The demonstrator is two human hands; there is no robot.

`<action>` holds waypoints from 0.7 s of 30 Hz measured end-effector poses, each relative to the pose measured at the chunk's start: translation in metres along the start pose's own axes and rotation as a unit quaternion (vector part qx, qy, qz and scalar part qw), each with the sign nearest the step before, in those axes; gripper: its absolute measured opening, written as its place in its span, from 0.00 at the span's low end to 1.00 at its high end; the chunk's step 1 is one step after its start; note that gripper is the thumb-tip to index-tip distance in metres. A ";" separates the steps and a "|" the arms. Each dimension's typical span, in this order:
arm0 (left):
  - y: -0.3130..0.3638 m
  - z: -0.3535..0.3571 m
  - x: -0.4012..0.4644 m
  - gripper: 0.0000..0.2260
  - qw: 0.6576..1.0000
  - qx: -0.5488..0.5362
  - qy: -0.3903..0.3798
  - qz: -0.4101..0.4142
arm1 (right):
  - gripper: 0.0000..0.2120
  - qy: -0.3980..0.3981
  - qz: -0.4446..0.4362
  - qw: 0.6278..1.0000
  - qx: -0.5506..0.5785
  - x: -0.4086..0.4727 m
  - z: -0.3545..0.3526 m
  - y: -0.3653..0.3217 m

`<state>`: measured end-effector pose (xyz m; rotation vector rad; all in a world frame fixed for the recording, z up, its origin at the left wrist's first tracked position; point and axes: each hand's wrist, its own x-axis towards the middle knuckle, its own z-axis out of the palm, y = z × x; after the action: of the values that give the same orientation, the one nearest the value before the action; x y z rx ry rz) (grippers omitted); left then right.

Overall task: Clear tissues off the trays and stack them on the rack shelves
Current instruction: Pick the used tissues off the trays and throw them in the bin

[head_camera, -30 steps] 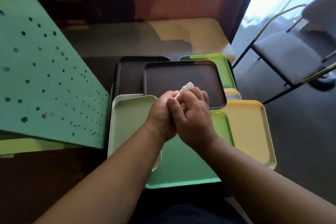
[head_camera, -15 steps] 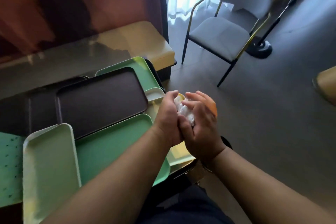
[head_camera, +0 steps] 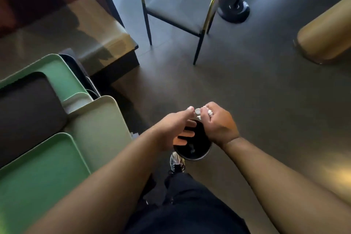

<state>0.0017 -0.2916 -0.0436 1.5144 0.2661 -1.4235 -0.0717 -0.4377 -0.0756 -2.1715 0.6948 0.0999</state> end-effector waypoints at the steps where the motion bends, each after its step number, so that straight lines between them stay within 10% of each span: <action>1: -0.004 0.006 0.009 0.19 1.000 -0.004 0.003 -0.002 | 0.11 -0.002 0.049 0.999 0.009 0.001 -0.002 0.016; 15: -0.023 0.019 0.068 0.28 0.980 0.192 0.042 -0.039 | 0.39 -0.134 0.275 0.951 -0.034 0.021 0.021 0.087; 21: -0.025 0.010 0.068 0.28 0.978 0.185 0.090 -0.027 | 0.29 -0.132 0.253 0.958 -0.016 0.023 0.014 0.093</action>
<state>-0.0031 -0.3178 -0.1111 1.9578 0.1578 -1.4357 -0.0975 -0.4840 -0.1566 -1.9126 1.0774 0.6595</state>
